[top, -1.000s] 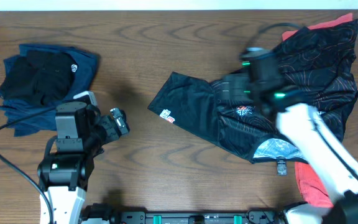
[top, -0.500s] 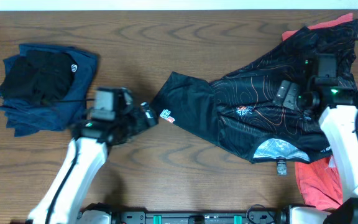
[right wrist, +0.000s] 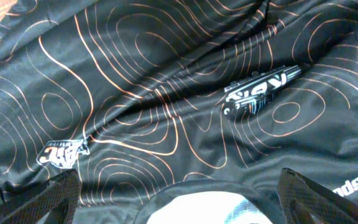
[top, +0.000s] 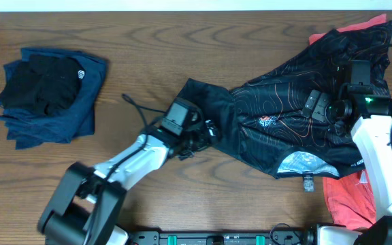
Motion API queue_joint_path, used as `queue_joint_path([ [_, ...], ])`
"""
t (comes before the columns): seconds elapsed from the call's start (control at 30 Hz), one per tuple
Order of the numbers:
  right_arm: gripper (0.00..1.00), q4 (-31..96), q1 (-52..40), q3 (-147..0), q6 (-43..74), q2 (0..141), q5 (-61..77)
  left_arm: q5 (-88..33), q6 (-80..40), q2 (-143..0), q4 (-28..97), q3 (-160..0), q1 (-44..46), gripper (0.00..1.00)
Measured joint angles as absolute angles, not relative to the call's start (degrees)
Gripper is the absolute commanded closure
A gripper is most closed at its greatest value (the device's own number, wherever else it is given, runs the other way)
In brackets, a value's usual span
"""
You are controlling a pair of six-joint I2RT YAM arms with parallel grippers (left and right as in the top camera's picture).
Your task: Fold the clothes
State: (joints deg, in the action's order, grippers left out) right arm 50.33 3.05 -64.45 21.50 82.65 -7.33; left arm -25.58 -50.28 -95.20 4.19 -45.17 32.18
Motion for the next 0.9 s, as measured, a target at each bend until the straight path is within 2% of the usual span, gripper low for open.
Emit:
queue_joint_path([
  [0.23, 0.01, 50.6, 3.0, -64.4, 21.5, 82.7, -7.3, -25.3, -55.3, -100.5, -6.6, -46.8, 37.3, 0.02],
  [0.3, 0.01, 50.8, 3.0, -64.4, 21.5, 82.7, -7.3, -25.3, -57.1, -101.8, -9.5, -47.2, 38.2, 0.07],
  [0.37, 0.01, 51.0, 3.0, -64.4, 21.5, 82.7, -7.3, -25.3, -58.9, -103.1, -11.7, -47.5, 39.2, 0.22],
  [0.4, 0.01, 51.0, 3.0, -64.4, 21.5, 82.7, -7.3, -25.1, -59.4, -103.7, -12.5, -47.5, 39.6, 0.36],
  [0.5, 0.01, 51.0, 3.0, -64.4, 21.5, 82.7, -7.3, -24.4, -60.5, -105.1, -12.9, -47.4, 40.3, 0.62],
  [0.57, 0.01, 51.2, 3.0, -64.4, 21.5, 82.7, -7.3, -23.2, -61.1, -105.6, -12.6, -47.3, 40.2, 0.85],
  [0.6, 0.01, 51.3, 3.0, -64.4, 21.5, 82.7, -7.3, -22.5, -61.5, -105.7, -12.4, -47.3, 40.2, 0.92],
  [0.9, 0.01, 54.2, 3.0, -64.4, 21.5, 82.7, -7.6, -21.8, -58.0, -106.0, -11.0, -47.1, 34.7, 0.94],
])
